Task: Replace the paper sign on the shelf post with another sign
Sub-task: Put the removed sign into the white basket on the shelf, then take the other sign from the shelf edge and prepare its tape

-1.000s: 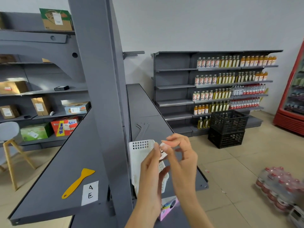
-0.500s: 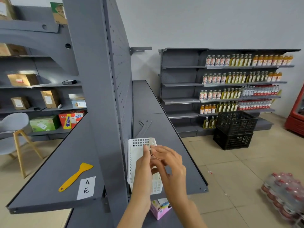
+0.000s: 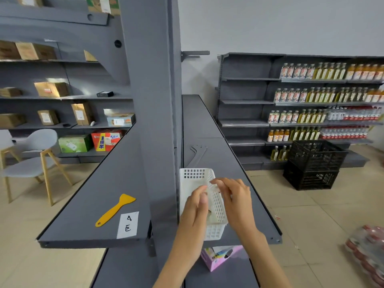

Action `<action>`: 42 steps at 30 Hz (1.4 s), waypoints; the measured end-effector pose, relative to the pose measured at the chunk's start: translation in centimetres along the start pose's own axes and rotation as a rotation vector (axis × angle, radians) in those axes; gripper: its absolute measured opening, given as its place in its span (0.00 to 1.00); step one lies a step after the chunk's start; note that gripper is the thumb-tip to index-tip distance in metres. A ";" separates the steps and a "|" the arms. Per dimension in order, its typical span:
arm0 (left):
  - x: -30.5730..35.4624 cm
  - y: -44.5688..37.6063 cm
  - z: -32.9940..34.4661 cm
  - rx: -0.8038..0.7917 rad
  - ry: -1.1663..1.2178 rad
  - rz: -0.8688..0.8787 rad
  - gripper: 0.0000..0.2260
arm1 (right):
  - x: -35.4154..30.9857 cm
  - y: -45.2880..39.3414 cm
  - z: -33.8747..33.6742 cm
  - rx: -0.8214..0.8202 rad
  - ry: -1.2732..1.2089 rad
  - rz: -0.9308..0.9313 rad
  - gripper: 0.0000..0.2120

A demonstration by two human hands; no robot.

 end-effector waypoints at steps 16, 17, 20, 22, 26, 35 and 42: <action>5.1 -0.2 -12.5 -0.006 -0.086 0.314 0.06 | -14.2 5.8 0.2 0.012 -0.442 -0.066 0.18; 4.8 -0.3 -13.7 -0.003 -0.071 0.306 0.06 | -15.9 6.4 1.2 -0.048 -0.410 -0.108 0.18; 3.8 -0.4 -17.4 -0.004 -0.093 0.289 0.10 | -19.4 7.8 5.3 -0.212 -0.242 -0.173 0.16; 2.3 -0.7 -20.0 -0.003 -0.197 0.282 0.10 | -20.4 8.2 8.4 -0.281 -0.064 -0.152 0.12; -2.4 -1.5 -23.4 -0.111 -0.592 0.235 0.05 | -19.0 8.3 14.3 -0.456 0.170 -0.008 0.07; -10.2 -2.0 -26.0 -0.348 -0.732 0.065 0.17 | -12.1 7.6 22.8 -0.713 0.489 0.246 0.29; -11.7 -3.4 -25.9 -0.356 -0.714 0.072 0.19 | -10.3 6.0 24.9 -0.783 0.491 0.359 0.20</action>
Point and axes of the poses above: each hand's wrist, its own y-axis away from the middle knuckle, its own z-axis out of the palm, x = y × z, the point moved 9 cm from there along -y, towards the middle knuckle, and after that the axes turned 11 degrees about z, right-handed, at the moved point
